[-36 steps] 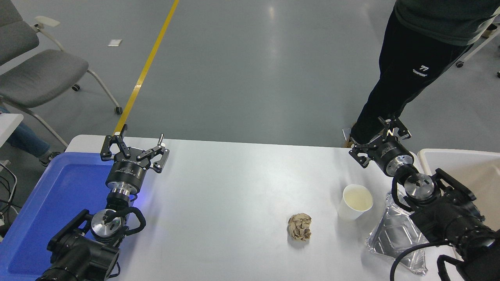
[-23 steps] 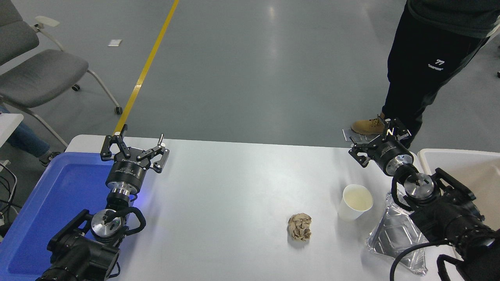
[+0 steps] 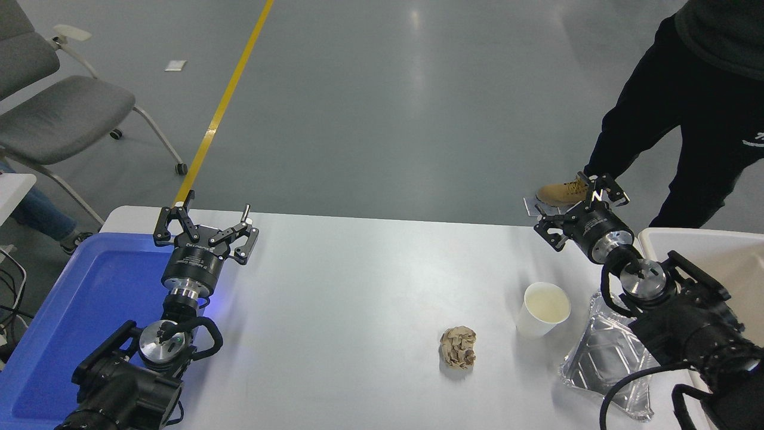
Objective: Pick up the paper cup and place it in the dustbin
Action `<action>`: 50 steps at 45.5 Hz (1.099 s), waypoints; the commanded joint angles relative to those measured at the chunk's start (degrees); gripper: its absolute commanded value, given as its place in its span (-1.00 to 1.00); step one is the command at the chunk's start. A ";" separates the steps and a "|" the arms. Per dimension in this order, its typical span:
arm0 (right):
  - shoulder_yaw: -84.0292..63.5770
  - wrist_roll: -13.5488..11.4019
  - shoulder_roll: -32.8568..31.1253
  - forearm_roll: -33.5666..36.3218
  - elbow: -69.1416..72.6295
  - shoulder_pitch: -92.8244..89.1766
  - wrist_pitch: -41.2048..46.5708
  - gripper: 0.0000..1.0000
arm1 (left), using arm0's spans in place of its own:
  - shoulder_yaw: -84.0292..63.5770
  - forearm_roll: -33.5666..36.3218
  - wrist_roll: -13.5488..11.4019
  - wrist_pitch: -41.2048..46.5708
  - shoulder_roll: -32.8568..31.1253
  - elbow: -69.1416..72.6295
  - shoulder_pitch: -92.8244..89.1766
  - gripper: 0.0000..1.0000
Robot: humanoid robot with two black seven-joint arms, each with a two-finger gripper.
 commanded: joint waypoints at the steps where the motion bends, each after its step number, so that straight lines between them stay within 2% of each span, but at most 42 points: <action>1: -7.70 -0.27 -7.56 -0.02 1.04 4.58 -0.03 1.00 | 0.00 -0.05 -0.01 -0.01 0.00 0.00 0.00 0.98; 7: -13.68 -0.27 -18.28 -0.02 13.76 5.20 -1.17 1.00 | 0.00 0.04 -0.01 -0.01 0.00 0.00 0.00 0.98; 8: -15.77 -0.35 -21.69 -0.19 17.88 5.55 -2.74 1.00 | 0.00 -0.05 -0.01 -0.01 0.00 0.00 0.00 0.98; 16: -24.31 -2.29 -30.32 -2.39 25.55 11.70 -5.74 1.00 | 0.00 -0.05 0.08 -0.01 0.00 0.00 0.00 0.98; 24: -36.52 -2.29 -39.38 -3.09 34.25 19.95 -6.27 1.00 | 0.00 -0.05 -0.01 -0.01 0.00 0.00 0.00 0.98; 31: -53.74 -2.29 -47.20 -3.62 43.57 32.60 -6.27 1.00 | 0.00 0.04 0.08 0.07 0.00 0.00 0.00 0.98; 40: -78.61 -2.20 -51.69 -8.54 51.57 55.10 -5.92 1.00 | 0.00 0.04 0.08 -0.01 0.00 0.00 0.00 0.98; 50: -104.80 -2.02 -48.18 -10.21 60.80 79.27 -5.48 1.00 | 0.00 -0.05 0.08 -0.01 0.00 0.00 0.00 0.98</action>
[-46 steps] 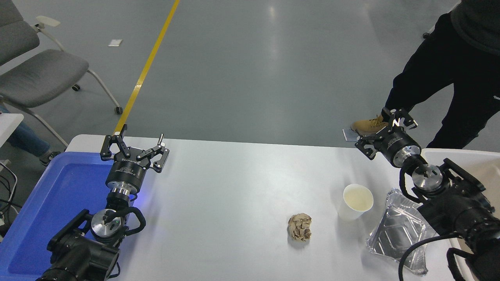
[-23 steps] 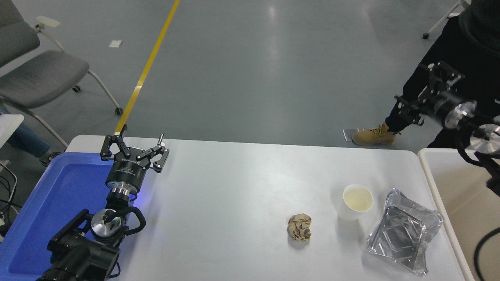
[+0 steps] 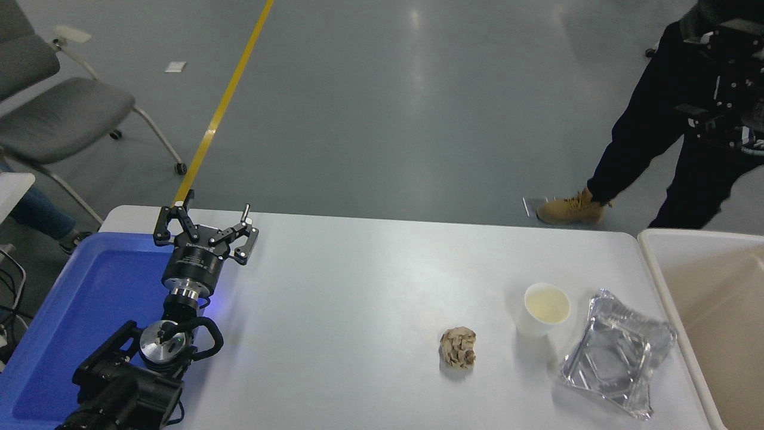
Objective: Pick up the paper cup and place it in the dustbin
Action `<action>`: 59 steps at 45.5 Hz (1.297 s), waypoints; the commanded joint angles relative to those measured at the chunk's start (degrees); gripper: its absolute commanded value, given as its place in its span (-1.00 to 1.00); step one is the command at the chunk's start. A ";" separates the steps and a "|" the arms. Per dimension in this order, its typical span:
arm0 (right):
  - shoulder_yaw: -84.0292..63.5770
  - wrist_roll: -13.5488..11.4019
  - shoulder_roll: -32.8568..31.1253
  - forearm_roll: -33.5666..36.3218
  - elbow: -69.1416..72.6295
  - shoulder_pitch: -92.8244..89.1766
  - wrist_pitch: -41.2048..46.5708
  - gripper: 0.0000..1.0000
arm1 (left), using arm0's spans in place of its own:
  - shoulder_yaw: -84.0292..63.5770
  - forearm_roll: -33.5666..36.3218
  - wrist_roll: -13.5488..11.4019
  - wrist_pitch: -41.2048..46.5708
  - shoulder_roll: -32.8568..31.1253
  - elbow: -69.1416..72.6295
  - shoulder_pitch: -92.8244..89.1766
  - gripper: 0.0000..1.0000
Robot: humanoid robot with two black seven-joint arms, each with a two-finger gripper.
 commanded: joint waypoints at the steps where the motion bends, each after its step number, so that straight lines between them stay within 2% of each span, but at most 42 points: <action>1: -29.57 0.23 1.33 -2.37 11.48 27.00 0.34 1.00 | 0.00 -0.06 0.01 0.05 0.00 0.00 0.00 0.98; 10: -44.18 0.67 11.61 -5.44 22.03 42.65 0.78 1.00 | 0.00 -0.06 -0.08 -0.04 0.00 0.00 0.00 0.98; 17: -44.89 0.67 20.39 -8.95 24.33 46.09 6.91 1.00 | 0.00 -0.06 0.01 0.05 0.00 0.00 0.00 0.98; 23: -43.31 0.58 25.06 -9.66 27.31 47.76 11.32 1.00 | 0.00 -0.06 0.01 0.05 0.00 0.00 0.00 0.98; 36: -40.06 0.58 29.81 -12.12 30.57 47.24 20.29 1.00 | 0.00 -0.06 -0.08 0.05 0.00 0.00 0.00 0.98; 48: -37.24 0.14 33.94 -13.62 30.04 46.18 22.31 1.00 | 0.00 -0.06 0.01 -0.04 0.00 0.00 0.00 0.98; 59: -37.15 0.14 34.03 -13.62 29.16 45.48 28.37 1.00 | 0.00 -0.06 0.01 -0.04 0.00 0.00 0.00 0.98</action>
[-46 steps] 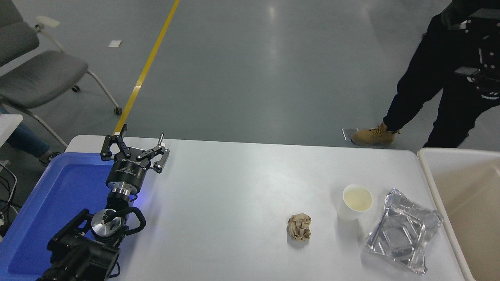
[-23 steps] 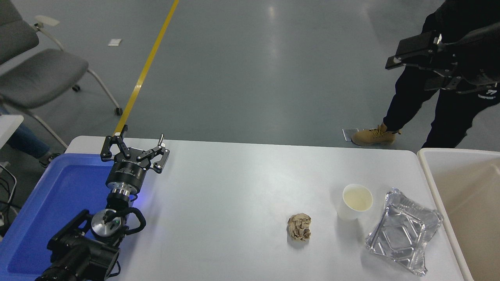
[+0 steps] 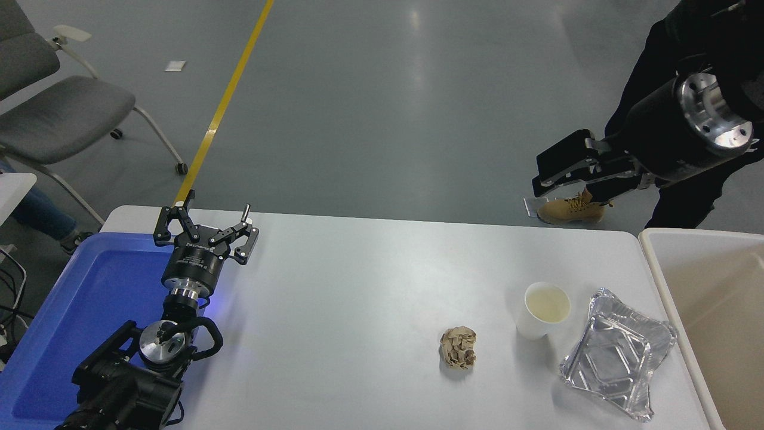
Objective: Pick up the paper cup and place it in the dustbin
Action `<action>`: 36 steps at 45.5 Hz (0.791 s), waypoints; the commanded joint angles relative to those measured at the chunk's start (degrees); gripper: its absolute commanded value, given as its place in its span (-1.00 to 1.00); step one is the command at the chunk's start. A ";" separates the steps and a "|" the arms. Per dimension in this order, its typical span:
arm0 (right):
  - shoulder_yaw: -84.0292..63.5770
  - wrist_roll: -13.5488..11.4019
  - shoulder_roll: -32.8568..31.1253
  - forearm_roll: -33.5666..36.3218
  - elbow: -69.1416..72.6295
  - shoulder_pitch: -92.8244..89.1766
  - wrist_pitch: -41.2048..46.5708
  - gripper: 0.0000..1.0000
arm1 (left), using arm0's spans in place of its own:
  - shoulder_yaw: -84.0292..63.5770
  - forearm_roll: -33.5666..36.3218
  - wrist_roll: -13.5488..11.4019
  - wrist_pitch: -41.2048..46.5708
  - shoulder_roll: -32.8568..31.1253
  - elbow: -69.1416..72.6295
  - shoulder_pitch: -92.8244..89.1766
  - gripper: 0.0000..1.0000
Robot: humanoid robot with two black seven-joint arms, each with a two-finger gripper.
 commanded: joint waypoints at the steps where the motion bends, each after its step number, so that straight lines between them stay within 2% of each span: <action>1: 0.59 -0.08 1.15 -0.21 -0.58 -0.79 5.05 1.00 | 0.00 0.00 0.05 0.00 0.00 0.00 0.00 0.98; 11: 0.68 0.01 1.15 2.25 -3.39 -4.04 5.05 1.00 | 0.00 0.09 0.05 0.00 0.00 0.00 0.00 0.98; 20: 0.68 -0.08 1.50 0.76 -7.52 -7.55 5.05 1.00 | 0.00 0.00 -0.04 -0.09 0.00 0.00 0.00 0.98; 29: 0.68 0.18 1.76 -10.12 -9.98 -12.03 4.53 1.00 | 0.00 0.00 0.05 0.00 0.00 0.00 0.00 0.98; 36: 1.64 0.36 2.20 -13.21 -11.74 -18.80 -4.96 1.00 | 0.00 0.00 0.05 -0.09 0.00 0.00 0.00 0.98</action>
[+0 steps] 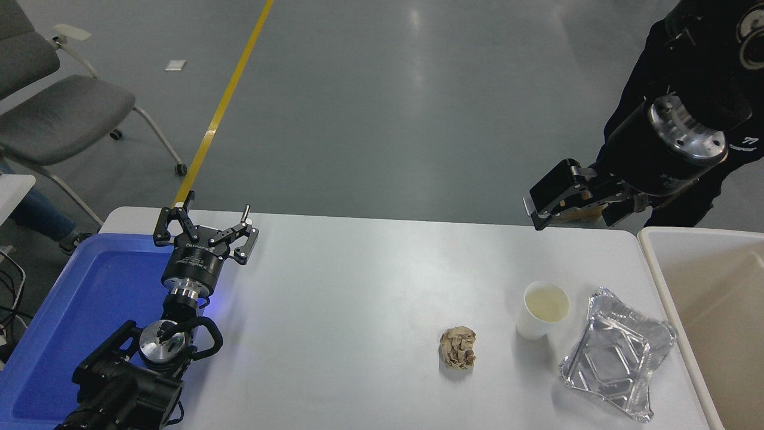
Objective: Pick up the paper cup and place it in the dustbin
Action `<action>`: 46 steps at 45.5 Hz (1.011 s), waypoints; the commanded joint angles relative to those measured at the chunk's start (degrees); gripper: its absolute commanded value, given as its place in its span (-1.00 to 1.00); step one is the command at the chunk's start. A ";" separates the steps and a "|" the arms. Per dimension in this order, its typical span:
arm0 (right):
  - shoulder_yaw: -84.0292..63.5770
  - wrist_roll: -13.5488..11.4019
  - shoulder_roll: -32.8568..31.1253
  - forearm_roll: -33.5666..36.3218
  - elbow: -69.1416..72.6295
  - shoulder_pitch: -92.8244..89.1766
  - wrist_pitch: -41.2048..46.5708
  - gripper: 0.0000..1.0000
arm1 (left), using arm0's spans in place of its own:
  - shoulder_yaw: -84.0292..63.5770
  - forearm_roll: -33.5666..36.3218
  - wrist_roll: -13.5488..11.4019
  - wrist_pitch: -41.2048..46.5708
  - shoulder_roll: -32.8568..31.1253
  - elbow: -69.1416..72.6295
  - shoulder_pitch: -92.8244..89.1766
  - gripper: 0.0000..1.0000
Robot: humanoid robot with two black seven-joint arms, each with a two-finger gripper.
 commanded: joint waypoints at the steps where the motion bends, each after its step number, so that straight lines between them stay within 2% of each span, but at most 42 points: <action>1: 1.18 0.23 0.76 -6.65 -3.50 -9.26 -7.80 1.00 | 0.00 0.00 0.00 -0.04 0.00 0.00 0.00 0.98; 11: 4.43 0.32 1.73 -6.91 -11.05 -21.21 -11.49 1.00 | 0.00 0.00 0.00 0.05 0.00 0.00 0.00 0.98; 21: 9.26 0.32 2.43 -12.27 -16.24 -31.76 -12.28 1.00 | 0.00 0.09 0.00 -0.04 0.00 0.00 0.00 0.98; 46: 11.73 -0.03 5.42 -18.51 -25.20 -44.77 -14.04 1.00 | 0.00 0.09 0.00 -0.04 0.00 0.00 0.00 0.98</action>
